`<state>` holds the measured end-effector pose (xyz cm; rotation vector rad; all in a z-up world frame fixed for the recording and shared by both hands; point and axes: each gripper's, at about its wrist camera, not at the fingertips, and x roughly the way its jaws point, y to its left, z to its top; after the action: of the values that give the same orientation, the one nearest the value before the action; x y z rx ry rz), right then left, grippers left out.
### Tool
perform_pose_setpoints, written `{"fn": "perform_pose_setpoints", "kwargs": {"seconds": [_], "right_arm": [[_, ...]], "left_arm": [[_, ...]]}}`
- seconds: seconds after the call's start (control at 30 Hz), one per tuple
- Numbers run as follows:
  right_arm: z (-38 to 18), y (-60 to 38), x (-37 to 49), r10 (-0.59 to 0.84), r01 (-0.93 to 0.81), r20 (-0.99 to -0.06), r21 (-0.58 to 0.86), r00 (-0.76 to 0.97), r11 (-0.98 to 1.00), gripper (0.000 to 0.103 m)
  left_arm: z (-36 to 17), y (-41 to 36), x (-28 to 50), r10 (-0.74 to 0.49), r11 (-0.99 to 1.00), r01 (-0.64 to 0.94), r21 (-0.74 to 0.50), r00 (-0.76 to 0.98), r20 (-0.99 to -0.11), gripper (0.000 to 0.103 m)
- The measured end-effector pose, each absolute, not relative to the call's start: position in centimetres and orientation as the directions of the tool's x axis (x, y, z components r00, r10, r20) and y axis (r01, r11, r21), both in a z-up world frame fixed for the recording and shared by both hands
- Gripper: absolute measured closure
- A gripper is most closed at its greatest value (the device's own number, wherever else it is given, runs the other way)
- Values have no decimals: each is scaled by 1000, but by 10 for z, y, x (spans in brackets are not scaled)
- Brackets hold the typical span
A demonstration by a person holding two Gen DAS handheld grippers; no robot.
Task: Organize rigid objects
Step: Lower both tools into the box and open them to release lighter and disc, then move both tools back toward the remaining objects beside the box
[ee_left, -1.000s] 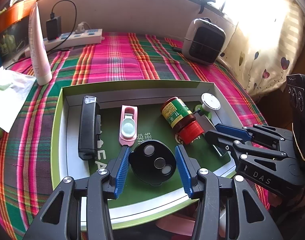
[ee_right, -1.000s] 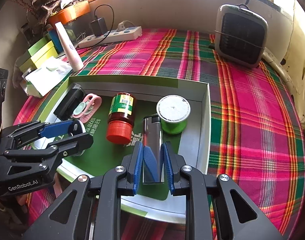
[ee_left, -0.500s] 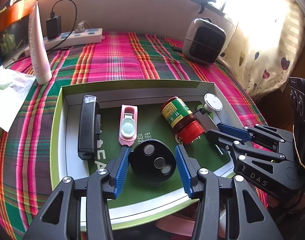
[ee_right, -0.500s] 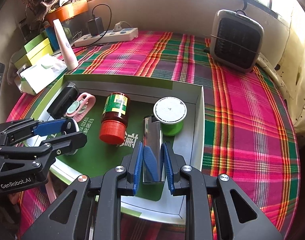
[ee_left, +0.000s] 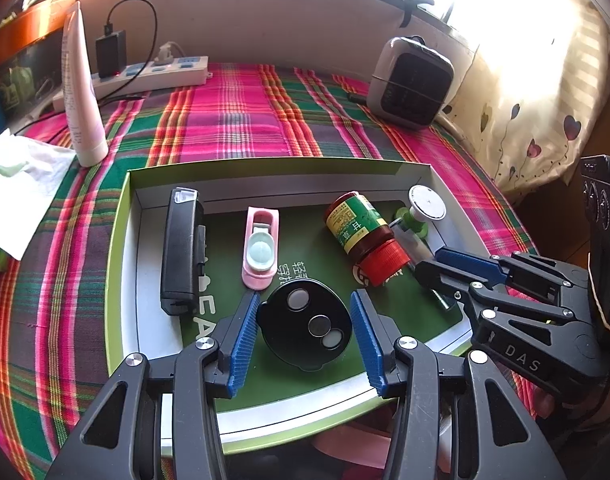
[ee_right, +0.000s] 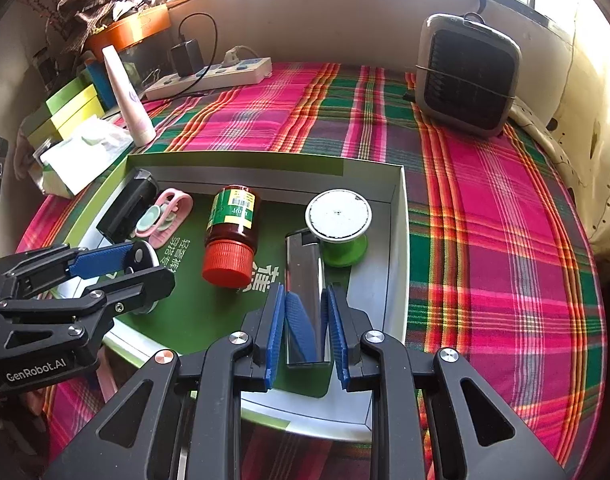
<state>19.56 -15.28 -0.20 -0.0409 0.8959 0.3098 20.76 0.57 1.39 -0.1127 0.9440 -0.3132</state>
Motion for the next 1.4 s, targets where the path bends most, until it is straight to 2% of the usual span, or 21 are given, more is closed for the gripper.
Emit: {"fn": "perform_pose_setpoints", "kwargs": {"seconds": [0.33,0.9,1.4], "right_arm": [[4,-155,186,265,-265,-756,125,599,956,63],[18,-152,155,279,-251,-716,148,640,957,62],[20,-158,119,293,-230,-695,185,657,955,62]], "left_arm": [[20,8,198,-314,949,218,-229,565,-763,57],[38,16,168,-309,951,227,-211,618,-723,54],[49,21,127,-241,967,227,-112,693,-680,54]]}}
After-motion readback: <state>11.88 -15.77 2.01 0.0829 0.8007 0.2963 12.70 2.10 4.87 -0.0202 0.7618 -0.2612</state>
